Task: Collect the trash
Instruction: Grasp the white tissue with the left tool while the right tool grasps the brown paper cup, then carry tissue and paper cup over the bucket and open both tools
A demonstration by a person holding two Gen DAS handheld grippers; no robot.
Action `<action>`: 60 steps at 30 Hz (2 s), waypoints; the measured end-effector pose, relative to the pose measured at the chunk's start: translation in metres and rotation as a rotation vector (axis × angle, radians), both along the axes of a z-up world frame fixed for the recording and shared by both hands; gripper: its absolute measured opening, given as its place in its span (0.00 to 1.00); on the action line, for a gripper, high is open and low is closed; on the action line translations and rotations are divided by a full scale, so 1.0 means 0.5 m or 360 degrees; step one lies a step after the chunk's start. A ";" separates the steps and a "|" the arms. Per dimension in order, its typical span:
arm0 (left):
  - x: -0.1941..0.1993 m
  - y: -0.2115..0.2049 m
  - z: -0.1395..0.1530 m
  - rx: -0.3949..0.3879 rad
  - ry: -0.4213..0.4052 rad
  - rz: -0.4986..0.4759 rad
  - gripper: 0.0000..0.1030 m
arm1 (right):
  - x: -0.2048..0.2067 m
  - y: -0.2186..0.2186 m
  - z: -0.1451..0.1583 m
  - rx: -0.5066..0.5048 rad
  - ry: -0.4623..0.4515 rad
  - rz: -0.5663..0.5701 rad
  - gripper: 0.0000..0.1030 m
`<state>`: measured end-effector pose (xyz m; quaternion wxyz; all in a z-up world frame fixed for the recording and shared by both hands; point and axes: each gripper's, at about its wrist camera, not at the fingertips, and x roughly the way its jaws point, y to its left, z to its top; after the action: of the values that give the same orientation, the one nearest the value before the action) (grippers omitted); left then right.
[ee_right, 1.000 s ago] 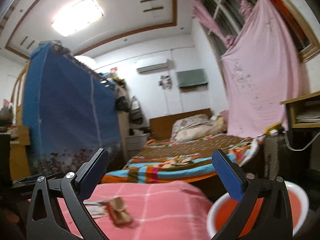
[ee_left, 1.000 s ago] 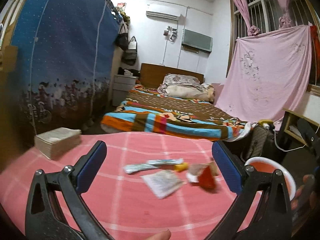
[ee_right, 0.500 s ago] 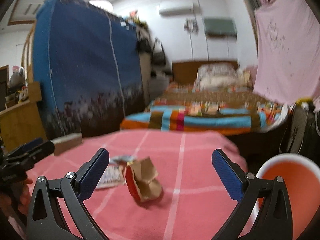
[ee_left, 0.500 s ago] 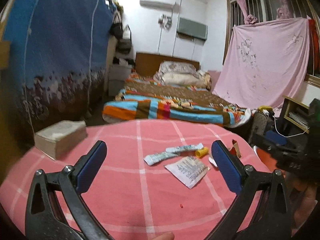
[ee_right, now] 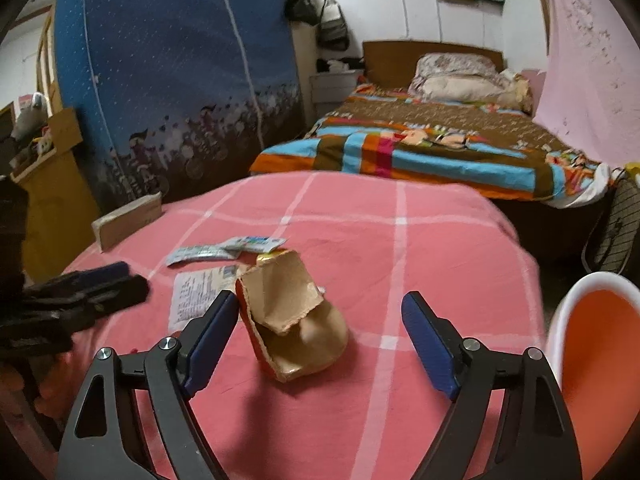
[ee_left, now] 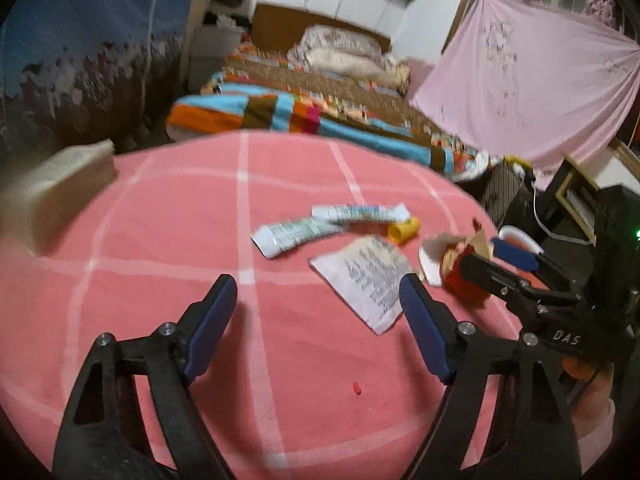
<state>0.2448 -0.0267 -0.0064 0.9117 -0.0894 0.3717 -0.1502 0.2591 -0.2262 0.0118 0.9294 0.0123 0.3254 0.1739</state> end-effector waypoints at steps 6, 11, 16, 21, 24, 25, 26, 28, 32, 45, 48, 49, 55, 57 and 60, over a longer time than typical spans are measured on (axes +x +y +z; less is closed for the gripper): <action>0.003 -0.024 -0.007 0.0016 0.0050 -0.0078 0.58 | 0.006 0.005 -0.001 0.0001 0.0021 0.0024 0.71; 0.011 -0.039 -0.007 0.0028 0.0067 -0.0131 0.50 | 0.001 0.014 0.000 0.0026 0.0019 0.0098 0.52; 0.020 -0.056 -0.006 0.0028 0.0085 -0.0178 0.41 | 0.004 0.003 -0.002 0.0088 0.0041 0.0091 0.49; 0.023 -0.084 -0.005 0.0082 0.0091 -0.0192 0.27 | 0.002 -0.005 -0.001 0.0134 0.0037 0.0061 0.46; 0.023 -0.090 -0.005 0.0089 0.0087 -0.0197 0.16 | 0.000 -0.009 0.000 0.0151 0.0030 0.0037 0.45; 0.023 -0.091 -0.005 0.0081 0.0085 -0.0194 0.13 | 0.000 -0.013 0.000 0.0159 0.0028 0.0030 0.45; 0.022 -0.086 -0.004 0.0041 0.0082 -0.0193 0.10 | -0.002 -0.015 0.001 0.0168 0.0025 0.0022 0.45; 0.021 -0.079 -0.004 -0.0037 0.0080 -0.0206 0.04 | -0.005 -0.020 0.003 0.0182 0.0012 0.0010 0.45; 0.017 -0.077 -0.002 -0.0063 0.0065 -0.0188 0.00 | -0.018 -0.037 0.012 0.0229 -0.0037 -0.0023 0.45; -0.051 -0.092 0.056 0.0063 -0.0320 -0.0084 0.00 | -0.068 -0.082 0.036 0.0408 -0.0224 -0.0073 0.45; -0.072 -0.103 0.070 0.0132 -0.0439 -0.0072 0.00 | -0.083 -0.095 0.045 0.0448 -0.0294 -0.0093 0.45; -0.079 -0.106 0.076 0.0147 -0.0482 -0.0067 0.00 | -0.088 -0.099 0.047 0.0459 -0.0317 -0.0103 0.45; -0.118 -0.128 0.111 0.0160 -0.0711 -0.0083 0.00 | -0.125 -0.134 0.068 0.0511 -0.0462 -0.0173 0.45; -0.128 -0.140 0.123 0.0138 -0.0778 -0.0096 0.00 | -0.139 -0.144 0.077 0.0479 -0.0512 -0.0203 0.45; -0.142 -0.162 0.139 0.0107 -0.0867 -0.0139 0.00 | -0.164 -0.162 0.092 0.0415 -0.0620 -0.0271 0.45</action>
<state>0.1740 -0.1076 0.0632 0.9732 0.0006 0.1211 -0.1956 0.1769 -0.3070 0.0577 0.9764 0.1257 0.1128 0.1346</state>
